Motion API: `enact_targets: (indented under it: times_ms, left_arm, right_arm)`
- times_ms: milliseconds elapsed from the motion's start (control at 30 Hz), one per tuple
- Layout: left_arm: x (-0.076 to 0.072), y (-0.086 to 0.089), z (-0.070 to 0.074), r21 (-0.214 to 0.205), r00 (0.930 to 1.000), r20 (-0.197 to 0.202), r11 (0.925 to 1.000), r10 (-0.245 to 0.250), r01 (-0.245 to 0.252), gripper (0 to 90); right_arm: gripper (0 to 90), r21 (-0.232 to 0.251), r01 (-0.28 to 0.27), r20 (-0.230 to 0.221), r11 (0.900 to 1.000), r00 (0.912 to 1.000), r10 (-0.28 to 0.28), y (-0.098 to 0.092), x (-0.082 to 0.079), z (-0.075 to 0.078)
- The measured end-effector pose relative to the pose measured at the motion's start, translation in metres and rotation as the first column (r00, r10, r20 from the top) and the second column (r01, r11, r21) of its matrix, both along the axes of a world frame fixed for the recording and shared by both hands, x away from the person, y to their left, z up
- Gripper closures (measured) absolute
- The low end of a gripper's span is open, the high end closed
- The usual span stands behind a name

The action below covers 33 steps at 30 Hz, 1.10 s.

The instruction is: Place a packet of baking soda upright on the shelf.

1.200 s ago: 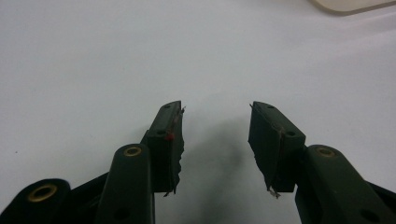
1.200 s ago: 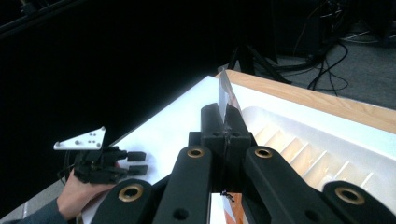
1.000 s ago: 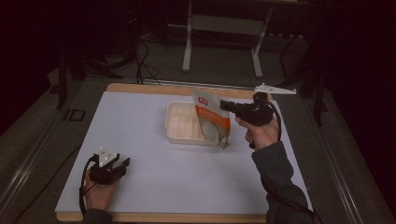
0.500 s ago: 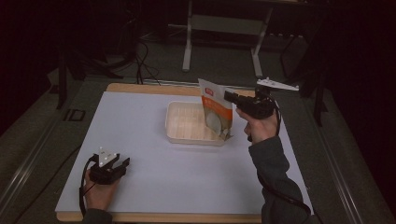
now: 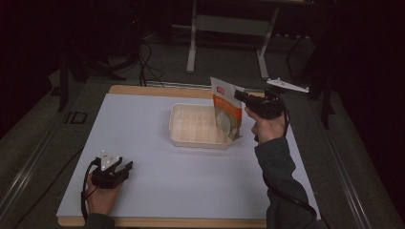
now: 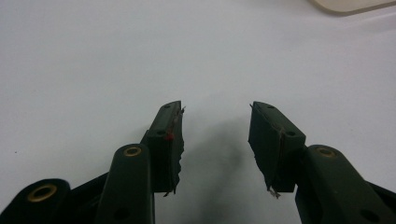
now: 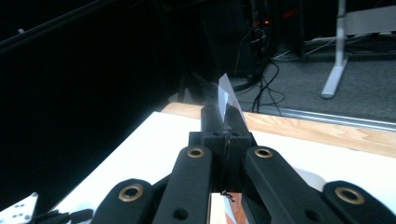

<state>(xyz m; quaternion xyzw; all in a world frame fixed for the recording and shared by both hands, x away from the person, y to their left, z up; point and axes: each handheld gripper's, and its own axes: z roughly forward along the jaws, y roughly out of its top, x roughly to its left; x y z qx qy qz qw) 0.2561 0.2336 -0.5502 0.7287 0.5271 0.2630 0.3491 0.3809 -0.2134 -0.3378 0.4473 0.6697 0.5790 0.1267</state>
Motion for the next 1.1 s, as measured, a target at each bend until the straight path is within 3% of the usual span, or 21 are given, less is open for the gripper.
enact_targets:
  times_ms: [400, 800, 1100]
  left_arm:
    - [0.0, 0.0001, 0.0001, 0.0, 1.0, -0.003, 1.0, -0.001, 0.001, 54.3]
    - [0.0001, 0.0, -0.0001, -0.003, 1.0, -0.001, 1.0, 0.0, 0.0, 54.3]
    - [0.0, -0.0002, -0.0001, -0.003, 1.0, -0.001, 1.0, 0.001, -0.001, 54.3]
  right_arm:
    - [90.0, -0.015, 0.089, 0.016, 0.9959, 0.9959, -0.088, -0.0038, 0.0044, -0.0017]
    - [90.0, -0.026, 0.176, 0.033, 0.9841, 0.9841, -0.175, -0.0056, 0.0082, -0.0017]
    - [90.0, -0.064, 0.227, 0.061, 0.9718, 0.9728, -0.223, 0.0003, 0.008, -0.0022]
